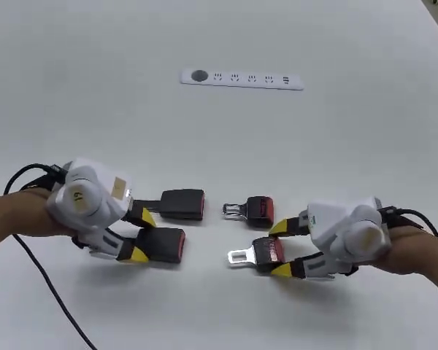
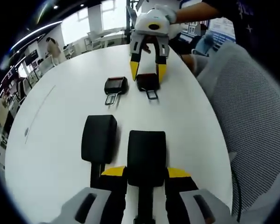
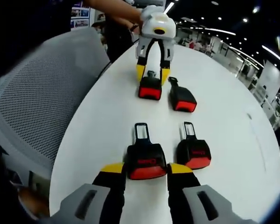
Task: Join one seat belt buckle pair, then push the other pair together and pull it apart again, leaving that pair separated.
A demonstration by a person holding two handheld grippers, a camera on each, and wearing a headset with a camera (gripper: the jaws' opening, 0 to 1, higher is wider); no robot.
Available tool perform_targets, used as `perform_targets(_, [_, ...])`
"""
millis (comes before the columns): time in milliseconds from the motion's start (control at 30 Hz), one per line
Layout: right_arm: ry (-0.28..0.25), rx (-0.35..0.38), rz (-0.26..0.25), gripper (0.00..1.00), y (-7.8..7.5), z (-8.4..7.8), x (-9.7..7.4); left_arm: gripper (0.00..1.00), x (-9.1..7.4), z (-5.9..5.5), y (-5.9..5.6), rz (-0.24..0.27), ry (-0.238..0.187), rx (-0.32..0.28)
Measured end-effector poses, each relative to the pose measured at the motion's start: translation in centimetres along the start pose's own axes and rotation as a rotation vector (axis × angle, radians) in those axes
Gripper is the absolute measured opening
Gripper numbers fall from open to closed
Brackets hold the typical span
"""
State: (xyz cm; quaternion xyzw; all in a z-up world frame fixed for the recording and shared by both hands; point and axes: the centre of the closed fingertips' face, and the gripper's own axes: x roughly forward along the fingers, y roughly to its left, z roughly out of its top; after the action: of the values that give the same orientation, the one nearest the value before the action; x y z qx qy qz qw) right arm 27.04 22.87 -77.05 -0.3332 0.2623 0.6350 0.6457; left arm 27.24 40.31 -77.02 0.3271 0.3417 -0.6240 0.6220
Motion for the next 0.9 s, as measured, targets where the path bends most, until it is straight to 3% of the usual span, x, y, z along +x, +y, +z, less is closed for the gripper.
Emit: perform_targets(900, [-0.002,0.075,-0.026,0.30,-0.24,0.56,0.32,0.32,0.06,0.19,-0.28,-0.006,0.004,-0.003])
